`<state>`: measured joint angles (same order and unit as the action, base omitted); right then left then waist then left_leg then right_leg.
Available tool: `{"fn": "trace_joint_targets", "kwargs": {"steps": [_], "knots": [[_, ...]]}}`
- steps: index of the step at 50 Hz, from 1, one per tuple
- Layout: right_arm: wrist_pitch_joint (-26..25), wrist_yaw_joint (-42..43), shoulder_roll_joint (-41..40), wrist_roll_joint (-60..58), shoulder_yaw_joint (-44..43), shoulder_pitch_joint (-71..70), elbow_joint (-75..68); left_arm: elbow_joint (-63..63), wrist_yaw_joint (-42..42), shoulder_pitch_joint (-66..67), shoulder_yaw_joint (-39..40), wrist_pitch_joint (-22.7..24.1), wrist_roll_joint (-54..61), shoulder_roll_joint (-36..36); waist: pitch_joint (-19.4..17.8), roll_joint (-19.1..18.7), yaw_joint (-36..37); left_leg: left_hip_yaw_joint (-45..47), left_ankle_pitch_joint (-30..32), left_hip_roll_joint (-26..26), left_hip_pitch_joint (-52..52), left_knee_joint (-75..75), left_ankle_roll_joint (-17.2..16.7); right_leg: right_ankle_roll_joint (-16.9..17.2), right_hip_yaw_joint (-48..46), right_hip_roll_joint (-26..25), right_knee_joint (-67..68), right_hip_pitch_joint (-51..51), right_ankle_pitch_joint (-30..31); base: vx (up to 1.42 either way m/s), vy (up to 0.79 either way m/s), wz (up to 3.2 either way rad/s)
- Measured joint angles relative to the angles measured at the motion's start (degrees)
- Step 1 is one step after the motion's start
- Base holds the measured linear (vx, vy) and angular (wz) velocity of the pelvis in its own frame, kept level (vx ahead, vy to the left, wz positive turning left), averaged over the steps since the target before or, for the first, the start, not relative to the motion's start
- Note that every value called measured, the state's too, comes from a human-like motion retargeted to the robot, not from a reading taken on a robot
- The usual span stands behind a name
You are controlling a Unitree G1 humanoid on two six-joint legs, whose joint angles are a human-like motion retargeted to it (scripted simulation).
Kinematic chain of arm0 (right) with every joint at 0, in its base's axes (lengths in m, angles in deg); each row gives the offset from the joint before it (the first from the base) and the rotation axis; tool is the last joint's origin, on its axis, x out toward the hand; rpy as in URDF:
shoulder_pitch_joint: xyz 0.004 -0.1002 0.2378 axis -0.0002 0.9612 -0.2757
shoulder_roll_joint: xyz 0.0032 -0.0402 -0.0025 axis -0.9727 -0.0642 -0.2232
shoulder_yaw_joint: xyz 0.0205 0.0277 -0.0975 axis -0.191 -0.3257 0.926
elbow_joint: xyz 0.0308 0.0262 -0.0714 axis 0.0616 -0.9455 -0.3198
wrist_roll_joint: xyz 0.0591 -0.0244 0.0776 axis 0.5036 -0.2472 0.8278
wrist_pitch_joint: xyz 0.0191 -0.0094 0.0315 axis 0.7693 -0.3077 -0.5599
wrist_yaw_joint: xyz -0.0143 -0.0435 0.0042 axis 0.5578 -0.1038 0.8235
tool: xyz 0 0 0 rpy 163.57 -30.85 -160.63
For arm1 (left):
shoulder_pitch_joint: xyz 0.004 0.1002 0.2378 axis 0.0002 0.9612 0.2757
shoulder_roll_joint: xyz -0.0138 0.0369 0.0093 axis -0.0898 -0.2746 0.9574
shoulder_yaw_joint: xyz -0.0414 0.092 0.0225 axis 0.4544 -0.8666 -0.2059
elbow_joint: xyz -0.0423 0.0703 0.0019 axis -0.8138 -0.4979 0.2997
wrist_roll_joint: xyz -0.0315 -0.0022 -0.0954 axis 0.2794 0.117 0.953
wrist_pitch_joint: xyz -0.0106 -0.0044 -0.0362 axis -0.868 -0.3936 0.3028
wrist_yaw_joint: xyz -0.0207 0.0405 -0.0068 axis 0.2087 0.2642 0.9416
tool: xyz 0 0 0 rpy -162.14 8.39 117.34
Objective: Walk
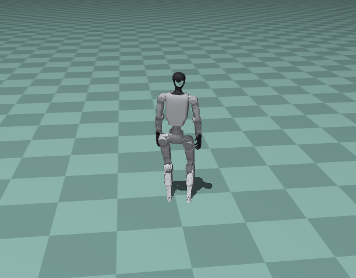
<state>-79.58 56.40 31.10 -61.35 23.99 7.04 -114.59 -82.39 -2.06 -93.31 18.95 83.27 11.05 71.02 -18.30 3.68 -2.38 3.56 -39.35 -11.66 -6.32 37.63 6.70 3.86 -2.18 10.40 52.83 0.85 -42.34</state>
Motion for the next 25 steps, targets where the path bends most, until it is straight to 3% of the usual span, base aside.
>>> {"fn": "trace_joint_targets", "kwargs": {"steps": [5,25], "knots": [[0.7,-0.29,-0.1,0.39,-0.34,-2.57,-1.4,-1.84,0.45,-2.72,0.96,0.76,0.15,-0.35,3.97,-1.32,-0.57,-0.19,-0.81,1.38,6.12,1.11,-0.06,-0.39,-0.37,-1.8,-1.77,4.91,0.84,0.01,0.0,0.04],[0.59,-0.89,-0.07,2.51,-1.18,-2.53,-1.53,-1.78,0.64,-2.19,1.46,0.91,1.38,-0.09,4.95,-1.8,-0.52,0.35,-1.29,2.3,7.66,1.92,-0.32,0.05,0.17,-2.83,-2.55,6.04,1.66,0.0,0.0,0.0]]}}
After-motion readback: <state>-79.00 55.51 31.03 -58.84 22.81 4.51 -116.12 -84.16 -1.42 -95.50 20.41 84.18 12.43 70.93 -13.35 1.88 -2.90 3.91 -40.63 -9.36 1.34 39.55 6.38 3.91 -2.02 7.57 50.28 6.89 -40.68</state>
